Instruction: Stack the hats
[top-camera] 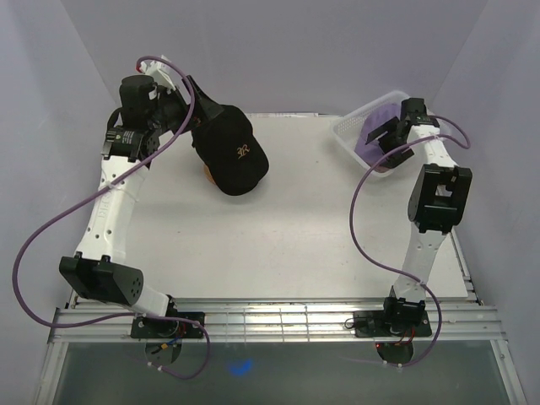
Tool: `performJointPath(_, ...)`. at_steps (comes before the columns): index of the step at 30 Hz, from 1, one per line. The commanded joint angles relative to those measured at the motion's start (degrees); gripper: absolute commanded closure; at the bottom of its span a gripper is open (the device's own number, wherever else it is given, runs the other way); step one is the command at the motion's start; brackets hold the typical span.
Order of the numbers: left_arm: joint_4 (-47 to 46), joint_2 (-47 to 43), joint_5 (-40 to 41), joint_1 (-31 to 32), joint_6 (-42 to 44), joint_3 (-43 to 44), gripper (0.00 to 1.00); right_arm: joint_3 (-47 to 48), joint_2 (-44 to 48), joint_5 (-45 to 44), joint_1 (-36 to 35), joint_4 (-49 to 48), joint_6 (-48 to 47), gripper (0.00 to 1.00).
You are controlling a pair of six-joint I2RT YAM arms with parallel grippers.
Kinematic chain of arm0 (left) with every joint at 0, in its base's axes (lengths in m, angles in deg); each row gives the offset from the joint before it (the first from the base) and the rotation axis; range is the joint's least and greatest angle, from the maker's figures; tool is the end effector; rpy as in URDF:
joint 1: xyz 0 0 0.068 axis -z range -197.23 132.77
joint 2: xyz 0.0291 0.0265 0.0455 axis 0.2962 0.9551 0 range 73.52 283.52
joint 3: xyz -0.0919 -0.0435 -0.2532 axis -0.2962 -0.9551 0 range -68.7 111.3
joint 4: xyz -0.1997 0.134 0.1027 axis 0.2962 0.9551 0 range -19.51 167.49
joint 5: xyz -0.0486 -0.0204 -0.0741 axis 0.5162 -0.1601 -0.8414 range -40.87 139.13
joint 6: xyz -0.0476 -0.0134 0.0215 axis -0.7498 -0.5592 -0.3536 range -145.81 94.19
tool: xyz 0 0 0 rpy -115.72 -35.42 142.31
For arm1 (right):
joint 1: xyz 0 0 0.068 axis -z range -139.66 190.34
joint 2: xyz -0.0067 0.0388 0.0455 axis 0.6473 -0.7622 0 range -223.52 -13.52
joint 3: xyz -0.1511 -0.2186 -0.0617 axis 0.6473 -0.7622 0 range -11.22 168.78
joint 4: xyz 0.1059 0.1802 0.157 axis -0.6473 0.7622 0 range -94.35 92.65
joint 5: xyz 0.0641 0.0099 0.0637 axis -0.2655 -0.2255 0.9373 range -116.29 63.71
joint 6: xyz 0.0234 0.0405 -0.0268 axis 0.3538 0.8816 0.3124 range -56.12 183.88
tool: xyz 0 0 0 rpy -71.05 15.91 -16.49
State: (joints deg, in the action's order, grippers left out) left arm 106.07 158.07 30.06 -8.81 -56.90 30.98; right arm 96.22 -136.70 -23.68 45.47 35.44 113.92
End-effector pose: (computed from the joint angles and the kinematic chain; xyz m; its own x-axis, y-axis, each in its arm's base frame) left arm 0.3115 -0.0577 0.4606 -0.5238 -0.4159 -0.7434 0.1993 0.7887 -0.5816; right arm 0.4768 -0.0413 0.2354 -0.4786 0.8117 -0.3347 0.6702 0.5840 0.4581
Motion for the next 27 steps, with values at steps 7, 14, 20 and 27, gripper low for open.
performJointPath(7,0.20,0.08,0.70,0.36,0.68,-0.19,0.07,0.05,-4.53,-1.29,-0.56,-2.52,-2.49,0.11)
performJointPath(14,0.29,1.40,1.05,0.80,0.68,0.52,0.07,-1.26,-5.23,-2.35,-0.29,-4.10,-2.41,0.11)
performJointPath(20,0.55,1.58,1.93,0.98,1.21,0.61,0.07,-6.00,-2.16,-5.77,0.24,-8.84,-1.44,0.09)
performJointPath(27,0.46,1.32,2.28,1.15,1.38,0.34,0.07,-13.04,4.34,-7.71,1.46,-16.49,-0.82,0.31)
